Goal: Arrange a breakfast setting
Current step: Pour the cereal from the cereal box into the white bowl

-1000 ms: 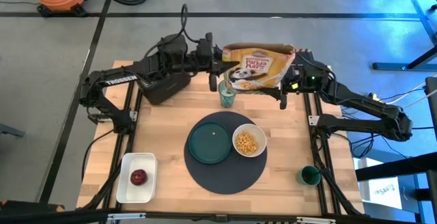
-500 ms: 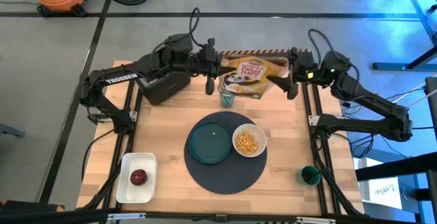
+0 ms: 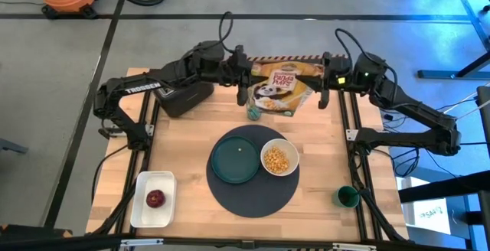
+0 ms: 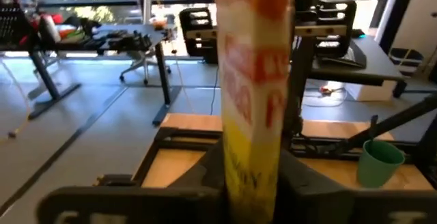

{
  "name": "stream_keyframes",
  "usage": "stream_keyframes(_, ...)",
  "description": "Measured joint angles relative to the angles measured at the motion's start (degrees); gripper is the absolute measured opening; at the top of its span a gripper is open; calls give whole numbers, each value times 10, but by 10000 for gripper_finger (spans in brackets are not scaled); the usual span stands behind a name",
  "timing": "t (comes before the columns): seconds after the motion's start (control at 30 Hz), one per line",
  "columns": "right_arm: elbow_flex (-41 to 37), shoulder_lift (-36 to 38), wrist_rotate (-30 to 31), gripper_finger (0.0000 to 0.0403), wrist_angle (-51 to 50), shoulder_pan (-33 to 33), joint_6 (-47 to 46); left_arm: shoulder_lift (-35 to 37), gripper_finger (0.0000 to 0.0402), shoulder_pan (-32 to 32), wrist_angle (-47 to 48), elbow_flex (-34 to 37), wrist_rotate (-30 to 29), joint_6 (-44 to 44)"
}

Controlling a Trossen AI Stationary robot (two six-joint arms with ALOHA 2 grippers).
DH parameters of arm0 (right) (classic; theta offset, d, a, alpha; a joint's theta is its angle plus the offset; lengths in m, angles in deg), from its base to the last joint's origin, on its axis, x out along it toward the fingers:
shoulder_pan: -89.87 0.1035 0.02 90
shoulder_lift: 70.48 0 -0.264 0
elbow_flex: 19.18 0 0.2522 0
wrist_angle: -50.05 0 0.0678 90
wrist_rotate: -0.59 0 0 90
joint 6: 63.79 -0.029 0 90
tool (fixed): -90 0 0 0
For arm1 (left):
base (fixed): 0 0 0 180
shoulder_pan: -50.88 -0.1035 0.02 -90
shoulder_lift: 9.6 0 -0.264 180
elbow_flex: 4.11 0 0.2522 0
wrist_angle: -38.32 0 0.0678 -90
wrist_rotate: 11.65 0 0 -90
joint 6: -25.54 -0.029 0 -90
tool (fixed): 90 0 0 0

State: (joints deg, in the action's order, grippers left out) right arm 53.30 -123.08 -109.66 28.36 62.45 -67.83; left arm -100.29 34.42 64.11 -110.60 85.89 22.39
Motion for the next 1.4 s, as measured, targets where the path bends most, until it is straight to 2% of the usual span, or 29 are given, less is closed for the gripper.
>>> stream_keyframes(0.2,0,30,68,2,-85,0,34,19,141,-11,16,0,-41,41)
stream_keyframes(0.33,0,58,138,1,-136,0,61,37,188,-15,37,-1,-48,36)
stream_keyframes(0.47,-19,92,230,0,-167,0,81,47,220,-15,68,-1,-51,23)
stream_keyframes(0.63,-109,138,310,0,-144,0,59,65,240,-15,101,-1,-79,11)
stream_keyframes(0.8,-225,174,333,0,-66,0,8,75,244,-17,152,-1,-141,10)
stream_keyframes(0.97,-294,195,331,0,-28,0,1,80,244,-24,237,-1,-157,13)
stream_keyframes(1.23,-341,207,335,6,-19,0,10,80,244,-27,326,0,-163,15)
stream_keyframes(1.4,-342,206,336,51,-24,0,8,80,244,-30,345,0,-172,15)
